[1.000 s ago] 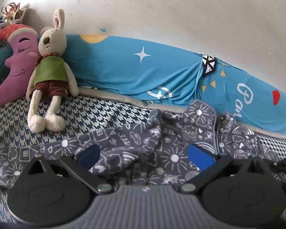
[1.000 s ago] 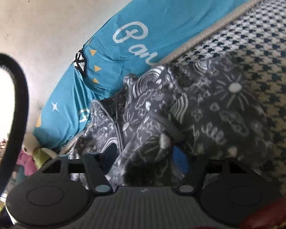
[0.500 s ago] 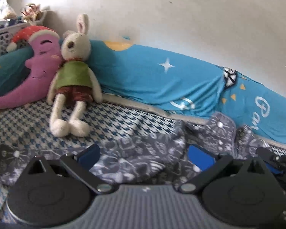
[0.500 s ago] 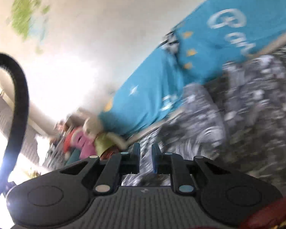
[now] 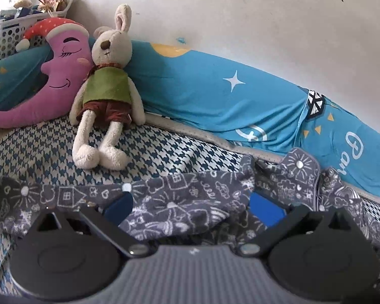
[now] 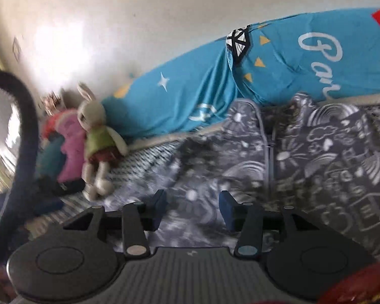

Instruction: Fold clothes

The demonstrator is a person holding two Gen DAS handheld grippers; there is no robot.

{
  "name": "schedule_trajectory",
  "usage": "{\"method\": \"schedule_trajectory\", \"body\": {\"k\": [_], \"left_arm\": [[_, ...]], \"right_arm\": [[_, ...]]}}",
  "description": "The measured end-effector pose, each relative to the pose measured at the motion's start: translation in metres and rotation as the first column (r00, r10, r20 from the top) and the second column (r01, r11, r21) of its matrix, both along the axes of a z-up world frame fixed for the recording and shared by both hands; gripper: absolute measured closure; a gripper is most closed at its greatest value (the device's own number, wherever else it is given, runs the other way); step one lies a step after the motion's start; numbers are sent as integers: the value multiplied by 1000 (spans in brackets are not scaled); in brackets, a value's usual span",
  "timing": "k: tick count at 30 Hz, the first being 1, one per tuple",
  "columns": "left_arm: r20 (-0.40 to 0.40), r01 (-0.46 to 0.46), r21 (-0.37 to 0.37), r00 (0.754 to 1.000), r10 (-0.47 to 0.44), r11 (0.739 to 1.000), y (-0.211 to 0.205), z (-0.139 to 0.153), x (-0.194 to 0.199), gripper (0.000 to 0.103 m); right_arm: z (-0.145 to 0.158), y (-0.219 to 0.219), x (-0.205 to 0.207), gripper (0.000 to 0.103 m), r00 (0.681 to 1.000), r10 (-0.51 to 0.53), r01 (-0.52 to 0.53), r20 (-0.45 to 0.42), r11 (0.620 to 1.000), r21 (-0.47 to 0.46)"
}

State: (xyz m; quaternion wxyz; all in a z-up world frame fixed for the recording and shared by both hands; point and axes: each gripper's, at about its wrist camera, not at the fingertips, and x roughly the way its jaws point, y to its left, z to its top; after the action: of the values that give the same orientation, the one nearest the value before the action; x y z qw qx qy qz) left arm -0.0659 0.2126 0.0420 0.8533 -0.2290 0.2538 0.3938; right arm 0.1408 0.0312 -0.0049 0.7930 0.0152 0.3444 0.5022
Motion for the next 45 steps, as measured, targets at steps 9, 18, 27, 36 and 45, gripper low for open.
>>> {"method": "schedule_trajectory", "body": {"k": [9, 18, 27, 36, 45], "left_arm": [[-4, 0, -32, 1000, 0, 999, 3, -5, -3, 0], [-1, -10, -59, 1000, 10, 998, 5, -8, -6, 0], [-1, -26, -24, 1000, 26, 999, 4, -3, -9, 0], [-8, -53, -16, 999, 53, 998, 4, -3, -8, 0], [-8, -4, -9, 1000, 4, 1000, -9, -2, 9, 0]], "right_arm": [[-17, 19, -27, 31, 977, 129, -98, 170, 979, -178], [-37, 36, -28, 68, 948, 92, 3, 304, 954, -299], [18, 25, -25, 94, 958, -65, 49, 280, 997, 64], [17, 33, -28, 71, 982, 107, -126, 158, 986, 111], [33, -1, -11, 64, 994, 41, -55, 104, 989, 140]]}}
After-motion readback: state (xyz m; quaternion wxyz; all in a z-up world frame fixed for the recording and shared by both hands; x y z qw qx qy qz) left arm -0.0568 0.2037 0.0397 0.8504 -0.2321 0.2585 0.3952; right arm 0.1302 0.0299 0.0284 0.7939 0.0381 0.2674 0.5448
